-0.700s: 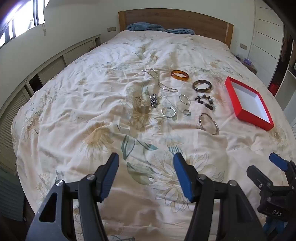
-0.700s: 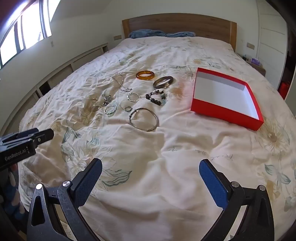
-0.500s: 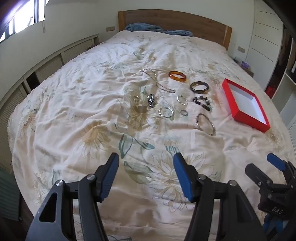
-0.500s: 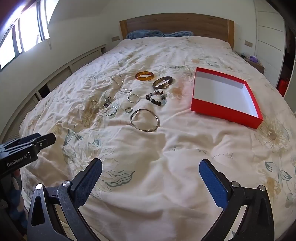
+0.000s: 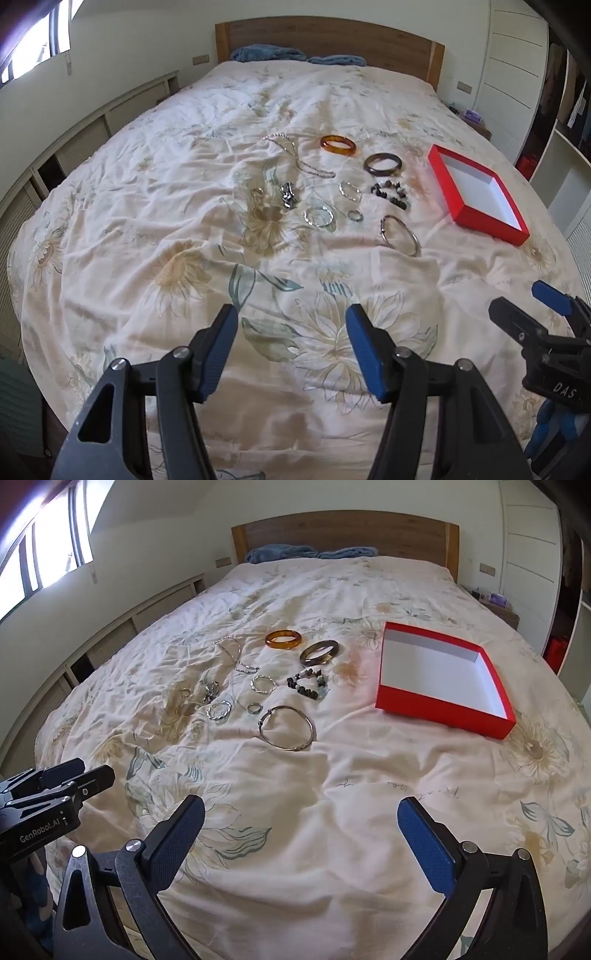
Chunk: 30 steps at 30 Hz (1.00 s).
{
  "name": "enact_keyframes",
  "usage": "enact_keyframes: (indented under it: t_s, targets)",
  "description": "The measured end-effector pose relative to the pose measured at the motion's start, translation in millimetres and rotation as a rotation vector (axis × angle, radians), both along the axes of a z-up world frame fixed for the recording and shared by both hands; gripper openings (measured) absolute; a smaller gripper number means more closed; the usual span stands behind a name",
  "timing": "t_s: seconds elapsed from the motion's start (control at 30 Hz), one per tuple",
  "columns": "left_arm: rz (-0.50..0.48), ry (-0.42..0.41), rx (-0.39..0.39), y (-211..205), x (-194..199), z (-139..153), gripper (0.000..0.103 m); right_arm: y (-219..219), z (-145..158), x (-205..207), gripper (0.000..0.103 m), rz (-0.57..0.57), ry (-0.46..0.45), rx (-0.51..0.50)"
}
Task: Organize jewelry
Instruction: 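Move the right tool toward the silver bangle near the jewelry pile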
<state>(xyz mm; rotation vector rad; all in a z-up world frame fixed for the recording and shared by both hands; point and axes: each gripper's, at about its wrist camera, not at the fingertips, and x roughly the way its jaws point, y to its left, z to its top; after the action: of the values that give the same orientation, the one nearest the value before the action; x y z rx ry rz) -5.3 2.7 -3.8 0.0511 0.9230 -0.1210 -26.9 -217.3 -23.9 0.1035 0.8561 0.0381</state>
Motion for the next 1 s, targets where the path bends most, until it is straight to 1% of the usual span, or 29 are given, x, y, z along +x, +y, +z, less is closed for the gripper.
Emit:
enact_keyframes:
  t_s: [0.1, 0.17, 0.3, 0.6, 0.67, 0.87, 1.0]
  targets:
    - [-0.004, 0.006, 0.009, 0, 2, -3, 0.059, 0, -3, 3, 0.102, 0.003, 0.002, 0.007]
    - [-0.002, 0.004, 0.018, 1, 4, -5, 0.059, 1, -5, 6, 0.099, 0.008, 0.004, 0.015]
    - [0.01, 0.019, 0.012, 7, 12, -9, 0.059, 1, -8, 14, 0.095, 0.006, 0.0, 0.031]
    - [0.015, 0.034, -0.015, 14, 35, -18, 0.059, -3, -13, 44, 0.078, 0.008, 0.015, 0.061]
    - [0.018, 0.034, -0.027, 15, 42, -19, 0.059, -4, -16, 53, 0.07, 0.017, 0.029, 0.07]
    - [0.013, 0.046, -0.048, 9, 71, -26, 0.058, -8, -25, 81, 0.061, 0.038, 0.055, 0.076]
    - [0.014, 0.058, -0.059, 4, 90, -32, 0.058, -8, -31, 100, 0.058, 0.064, 0.066, 0.072]
